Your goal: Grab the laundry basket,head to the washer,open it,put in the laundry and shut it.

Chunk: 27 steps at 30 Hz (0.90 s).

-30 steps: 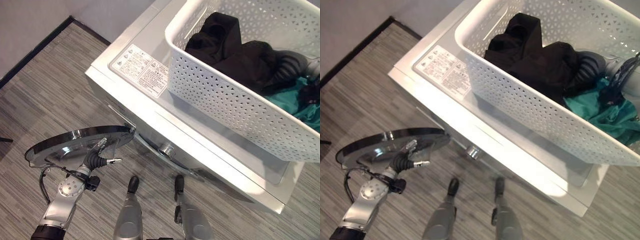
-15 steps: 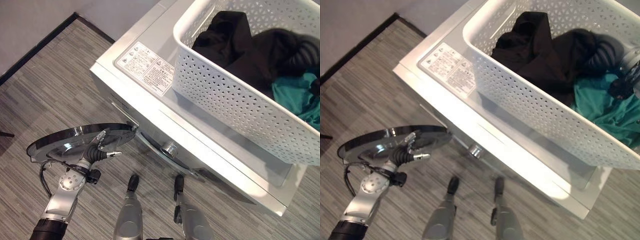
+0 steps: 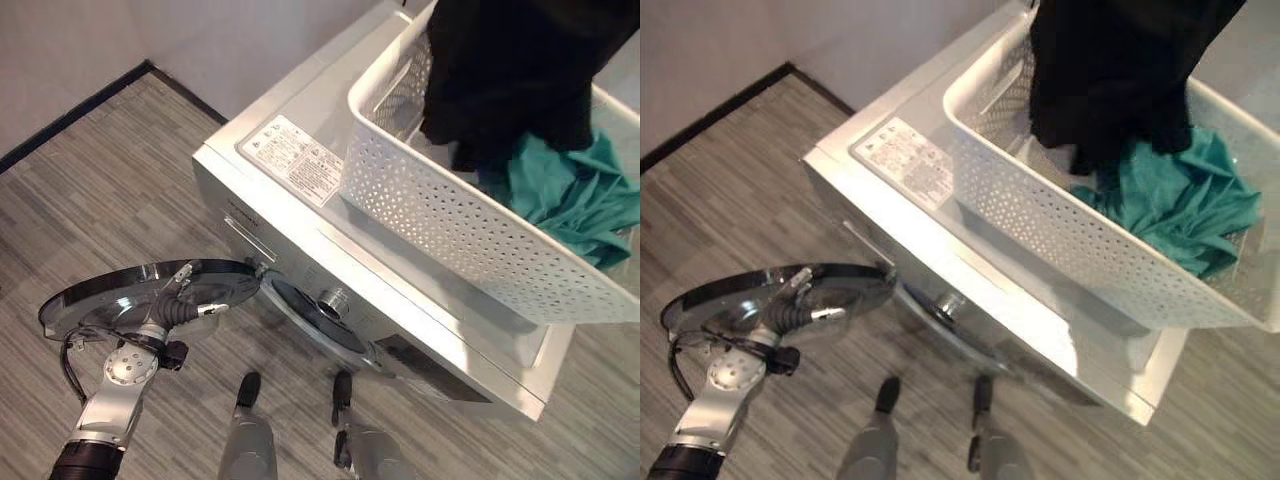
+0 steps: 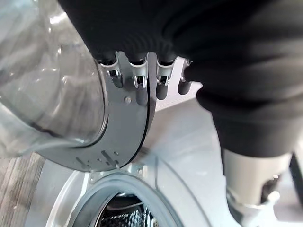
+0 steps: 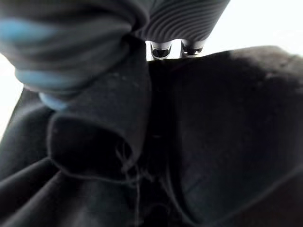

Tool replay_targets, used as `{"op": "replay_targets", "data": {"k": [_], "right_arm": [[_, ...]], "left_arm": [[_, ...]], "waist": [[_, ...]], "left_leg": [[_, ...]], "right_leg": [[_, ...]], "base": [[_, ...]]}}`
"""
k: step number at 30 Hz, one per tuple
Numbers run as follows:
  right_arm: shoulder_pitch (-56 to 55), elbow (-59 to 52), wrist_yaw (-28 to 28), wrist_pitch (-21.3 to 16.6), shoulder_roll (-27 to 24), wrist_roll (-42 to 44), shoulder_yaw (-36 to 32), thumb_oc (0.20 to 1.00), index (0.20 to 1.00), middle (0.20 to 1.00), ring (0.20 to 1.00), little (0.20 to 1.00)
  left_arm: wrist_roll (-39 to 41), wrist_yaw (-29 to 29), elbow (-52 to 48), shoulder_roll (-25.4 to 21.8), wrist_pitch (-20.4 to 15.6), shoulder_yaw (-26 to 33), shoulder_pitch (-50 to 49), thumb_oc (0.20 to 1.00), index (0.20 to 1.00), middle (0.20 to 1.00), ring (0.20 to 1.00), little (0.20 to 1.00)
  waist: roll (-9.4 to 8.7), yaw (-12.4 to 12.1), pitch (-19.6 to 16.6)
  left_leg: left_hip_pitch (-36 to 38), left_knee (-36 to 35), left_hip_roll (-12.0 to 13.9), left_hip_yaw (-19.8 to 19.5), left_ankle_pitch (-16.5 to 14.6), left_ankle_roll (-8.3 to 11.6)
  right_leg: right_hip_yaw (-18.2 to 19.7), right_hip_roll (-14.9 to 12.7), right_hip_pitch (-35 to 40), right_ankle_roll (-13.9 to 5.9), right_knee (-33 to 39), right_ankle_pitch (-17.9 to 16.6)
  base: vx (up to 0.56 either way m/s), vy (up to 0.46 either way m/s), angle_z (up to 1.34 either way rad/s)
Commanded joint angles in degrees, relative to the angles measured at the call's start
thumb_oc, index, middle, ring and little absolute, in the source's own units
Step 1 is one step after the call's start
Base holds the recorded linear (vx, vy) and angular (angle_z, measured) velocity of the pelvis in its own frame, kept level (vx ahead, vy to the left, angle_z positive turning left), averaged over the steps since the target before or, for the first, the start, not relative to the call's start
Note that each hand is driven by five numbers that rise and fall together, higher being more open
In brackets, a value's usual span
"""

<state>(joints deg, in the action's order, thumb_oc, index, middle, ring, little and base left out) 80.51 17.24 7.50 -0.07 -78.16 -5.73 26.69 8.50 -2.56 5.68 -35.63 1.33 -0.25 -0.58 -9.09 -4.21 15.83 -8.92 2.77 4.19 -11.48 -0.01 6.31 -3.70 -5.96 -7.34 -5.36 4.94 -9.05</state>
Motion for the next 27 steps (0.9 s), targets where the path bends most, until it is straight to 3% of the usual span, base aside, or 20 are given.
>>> {"op": "replay_targets", "data": {"k": [1, 5, 10, 18, 23, 27], "right_arm": [[6.4, 3.9, 7.4, 1.9, 0.6, -2.6, 1.4, 0.2, 0.2, 0.2, 0.2, 0.2], [10.4, 7.2, 11.9, 5.1, 1.2, -11.2, 4.1, 0.2, 0.2, 0.2, 0.2, 0.2], [11.8, 8.4, 16.4, 7.0, 0.5, -16.1, 3.9, 0.2, 0.2, 0.2, 0.2, 0.2], [7.6, 7.2, 22.2, 8.3, -1.5, -16.6, -3.5, 0.2, 0.2, 0.2, 0.2, 0.2], [5.0, 7.0, 23.6, 9.5, -5.1, -16.7, -7.3, 0.2, 0.2, 0.2, 0.2, 0.2], [3.6, 6.6, 23.5, 9.8, -6.2, -16.7, -8.2, 0.2, 0.2, 0.2, 0.2, 0.2]], "left_arm": [[0.3, 2.4, -0.9, -4.4, -4.6, 0.4, -2.8, 1.0, 1.0, 1.0, 1.0, 1.0], [0.0, 3.3, -0.9, -4.2, -4.7, 0.0, -2.4, 1.0, 1.0, 1.0, 1.0, 1.0], [-0.8, 4.2, -0.6, -3.5, -4.6, -0.8, -1.0, 1.0, 1.0, 1.0, 1.0, 1.0], [-2.6, 4.9, -0.2, -1.6, -4.1, -2.5, 1.2, 1.0, 1.0, 1.0, 1.0, 1.0], [-3.6, 4.3, -0.8, -1.8, -3.6, -2.9, 1.4, 1.0, 1.0, 1.0, 1.0, 1.0], [-3.7, 4.3, -0.7, -1.9, -3.6, -2.2, 1.0, 1.0, 1.0, 1.0, 1.0, 1.0]], "waist": [[-0.99, -0.2, -6.6], [-0.8, -0.5, -7.5], [-0.61, -0.4, -8.3], [-0.27, 0.1, -8.9], [-0.62, 1.2, -9.1], [-1.07, 1.9, -8.6]], "left_leg": [[1.5, 3.1, 1.9, -2.2, -10.0, -2.25], [2.3, 3.4, 1.8, -2.4, -10.6, -2.35], [2.8, 4.3, 1.4, -2.6, -11.3, -2.6], [2.8, 7.0, -0.6, -2.3, -13.2, -3.53], [2.7, 9.1, -3.5, -1.7, -14.6, -5.15], [2.5, 10.2, -5.0, -0.1, -15.3, -6.2]], "right_leg": [[0.6, -4.6, 2.1, -2.46, -3.8, 8.6], [0.5, -4.7, 3.0, -2.63, -3.6, 8.6], [0.7, -5.0, 3.9, -2.88, -3.7, 8.9], [0.4, -6.9, 4.9, -3.97, -4.1, 8.2], [0.7, -9.4, 4.5, -5.44, -5.1, 6.0], [1.6, -11.0, 3.6, -6.4, -5.4, 2.3]], "base": [[0.04, -0.005, 0.03], [0.03, 0.009, 0.02], [0.01, 0.016, 0.0], [-0.01, 0.096, 0.01], [-0.03, 0.167, 0.04], [-0.06, 0.132, -0.12]]}}
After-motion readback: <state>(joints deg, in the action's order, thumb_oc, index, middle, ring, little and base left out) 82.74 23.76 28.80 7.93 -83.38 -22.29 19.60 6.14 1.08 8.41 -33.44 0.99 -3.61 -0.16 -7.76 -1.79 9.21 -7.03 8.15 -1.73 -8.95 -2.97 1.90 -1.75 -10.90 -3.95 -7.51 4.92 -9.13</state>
